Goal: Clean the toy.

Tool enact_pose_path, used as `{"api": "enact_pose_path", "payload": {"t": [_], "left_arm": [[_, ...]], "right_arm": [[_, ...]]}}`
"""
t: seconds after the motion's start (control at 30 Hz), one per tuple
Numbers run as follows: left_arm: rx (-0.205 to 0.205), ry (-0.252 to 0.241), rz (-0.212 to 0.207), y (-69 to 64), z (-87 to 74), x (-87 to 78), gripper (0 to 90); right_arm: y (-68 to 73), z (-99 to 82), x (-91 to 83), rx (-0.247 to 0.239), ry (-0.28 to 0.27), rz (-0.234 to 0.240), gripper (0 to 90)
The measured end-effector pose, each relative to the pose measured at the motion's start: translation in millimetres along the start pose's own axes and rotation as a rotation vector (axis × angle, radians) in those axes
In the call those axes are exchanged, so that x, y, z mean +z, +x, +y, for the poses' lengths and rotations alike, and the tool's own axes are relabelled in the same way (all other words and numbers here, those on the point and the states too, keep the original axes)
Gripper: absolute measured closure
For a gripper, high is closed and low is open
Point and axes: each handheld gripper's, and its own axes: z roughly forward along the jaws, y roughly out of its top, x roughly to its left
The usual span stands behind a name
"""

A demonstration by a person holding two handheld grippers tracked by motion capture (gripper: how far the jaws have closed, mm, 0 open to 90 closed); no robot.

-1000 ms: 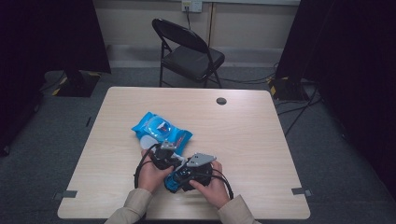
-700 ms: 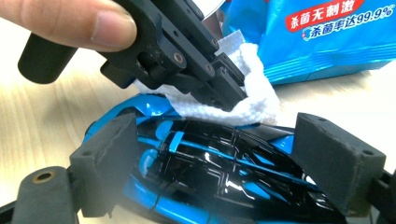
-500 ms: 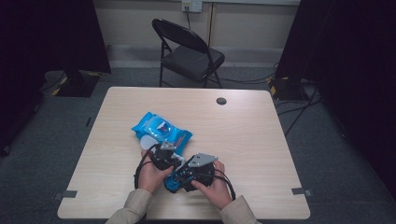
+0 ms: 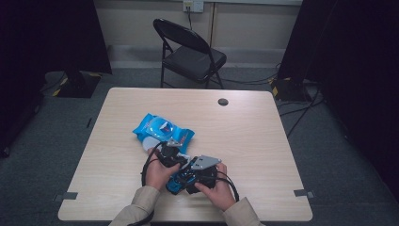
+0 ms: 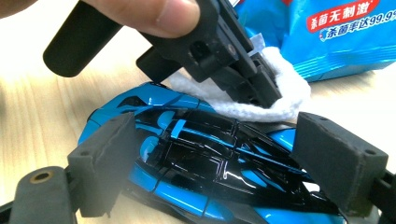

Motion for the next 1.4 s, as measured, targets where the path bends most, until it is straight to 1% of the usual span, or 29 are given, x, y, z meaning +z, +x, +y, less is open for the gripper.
{"api": "enact_pose_path", "payload": {"t": [0.07,0.17,0.23,0.33,0.37,0.5,0.53,0.63,0.7,0.73,0.8,0.83,0.87,0.9,0.93,0.97,1.03,1.1,1.17,1.2,1.23,1.27,1.33,1.37,1.4], "left_arm": [[0.010,-0.001,0.008,-0.1,0.2,1.3,82.1],[0.001,-0.013,0.005,-0.1,-0.9,1.9,82.2],[0.001,-0.010,0.007,0.0,-1.4,1.1,82.0],[0.016,-0.007,0.012,-1.5,-0.9,-1.5,82.0],[0.013,-0.009,0.008,-1.9,-1.3,-2.3,81.9],[0.042,-0.002,0.024,-3.6,-4.2,-11.6,82.1],[0.046,0.000,0.021,-3.1,-4.9,-15.7,82.0],[0.050,-0.020,0.005,-4.3,-6.6,-28.1,81.8],[0.067,-0.030,-0.010,-6.9,-7.9,-37.6,81.7],[0.068,-0.030,-0.022,-8.4,-8.2,-40.6,81.7],[0.090,-0.035,-0.036,-12.6,-9.5,-47.7,81.5],[0.086,-0.042,-0.049,-15.7,-10.5,-49.7,81.5],[0.094,-0.048,-0.054,-18.4,-11.5,-51.2,81.4],[0.103,-0.045,-0.056,-22.0,-12.8,-52.2,81.2],[0.114,-0.033,-0.055,-23.8,-13.6,-52.5,81.1],[0.119,-0.031,-0.052,-24.8,-14.4,-52.4,80.7],[0.117,-0.019,-0.059,-25.9,-16.6,-51.1,80.4],[0.114,-0.021,-0.059,-25.1,-19.5,-48.7,79.7],[0.098,-0.026,-0.066,-24.5,-20.7,-48.9,79.4],[0.102,-0.027,-0.068,-24.8,-21.1,-48.9,79.4],[0.103,-0.028,-0.069,-25.3,-21.2,-49.0,79.2],[0.101,-0.026,-0.074,-25.3,-21.1,-49.4,78.7],[0.098,-0.021,-0.089,-25.7,-20.8,-49.8,78.1],[0.110,-0.020,-0.085,-26.1,-20.5,-49.8,77.6],[0.109,-0.023,-0.087,-26.6,-20.3,-50.0,77.4]], "right_arm": [[-0.2,-0.6,-0.2,-0.004,-0.003,0.003,13.8],[-0.3,-1.1,-0.2,-0.006,-0.007,0.004,13.8],[-0.4,-1.5,-0.3,-0.011,-0.009,0.008,13.8],[-0.4,-1.4,-0.3,-0.014,-0.007,0.010,13.9],[-0.3,-1.6,-0.3,-0.014,-0.008,0.010,13.9],[-0.1,-3.0,-0.3,-0.019,-0.020,0.014,14.0],[0.0,-2.9,-0.4,-0.020,-0.017,0.015,14.0],[0.0,-2.7,-0.2,-0.019,-0.018,0.014,13.9],[0.0,-3.0,-0.2,-0.019,-0.021,0.014,13.9],[-0.2,-3.3,-0.3,-0.019,-0.023,0.014,13.9],[0.0,-3.3,-0.3,-0.021,-0.022,0.013,13.9],[-0.2,-2.9,-0.3,-0.021,-0.021,0.014,13.9],[-0.8,-2.4,-0.3,-0.021,-0.017,0.014,13.9],[-1.6,-1.9,-0.6,-0.021,-0.012,0.017,13.8],[-2.7,-1.8,-0.7,-0.017,-0.010,0.019,13.9],[-3.6,-1.7,-1.4,-0.013,-0.008,0.020,14.5],[-3.8,-1.3,-2.8,-0.012,-0.007,0.026,15.0],[-2.3,0.3,-5.2,-0.016,-0.005,0.033,17.3],[-0.4,1.4,-6.6,-0.017,-0.010,0.046,18.1],[0.4,1.8,-6.9,-0.021,-0.006,0.047,18.9],[0.8,2.4,-7.4,-0.026,-0.004,0.064,19.3],[1.0,2.7,-8.0,-0.029,-0.015,0.078,20.1],[1.5,3.7,-8.7,-0.035,-0.013,0.081,30.3],[1.8,4.1,-8.5,-0.041,-0.012,0.076,33.5],[1.8,4.6,-9.0,-0.051,-0.012,0.072,40.7]]}}
